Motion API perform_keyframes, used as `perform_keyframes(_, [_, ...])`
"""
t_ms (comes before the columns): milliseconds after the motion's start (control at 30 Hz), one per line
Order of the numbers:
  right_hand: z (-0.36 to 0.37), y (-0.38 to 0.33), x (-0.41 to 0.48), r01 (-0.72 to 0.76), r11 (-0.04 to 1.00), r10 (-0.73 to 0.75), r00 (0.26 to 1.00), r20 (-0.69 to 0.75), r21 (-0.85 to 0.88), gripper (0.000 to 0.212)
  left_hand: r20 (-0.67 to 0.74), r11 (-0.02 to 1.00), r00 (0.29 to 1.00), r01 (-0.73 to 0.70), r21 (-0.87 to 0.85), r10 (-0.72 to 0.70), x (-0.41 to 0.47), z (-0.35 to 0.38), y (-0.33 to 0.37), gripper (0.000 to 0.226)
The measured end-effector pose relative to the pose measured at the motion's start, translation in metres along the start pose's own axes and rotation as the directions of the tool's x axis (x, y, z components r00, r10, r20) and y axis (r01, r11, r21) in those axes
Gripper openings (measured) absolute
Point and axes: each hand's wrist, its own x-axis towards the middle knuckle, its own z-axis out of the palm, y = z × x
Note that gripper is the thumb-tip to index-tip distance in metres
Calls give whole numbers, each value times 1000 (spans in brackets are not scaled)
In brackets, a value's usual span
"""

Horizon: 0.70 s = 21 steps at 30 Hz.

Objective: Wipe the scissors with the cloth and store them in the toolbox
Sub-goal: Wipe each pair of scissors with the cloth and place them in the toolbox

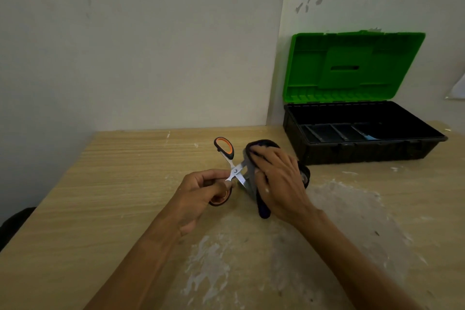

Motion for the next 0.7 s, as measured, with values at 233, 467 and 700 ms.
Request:
perform_keyframes(233, [-20,42,18,-586,336,804,587,100,738,36,-127,1000,992,-9,-30,5,3,-4,0,19])
perform_keyframes(467, [15,-52,-9,88,993,-97,989,111,82,61,-179,983,983,-78,-167,48,0,12,-5,22])
perform_keyframes(700, [23,-42,-18,236,963,-226,970,90,-127,62,-9,954,999,30,-297,-34,-1,6,0,24])
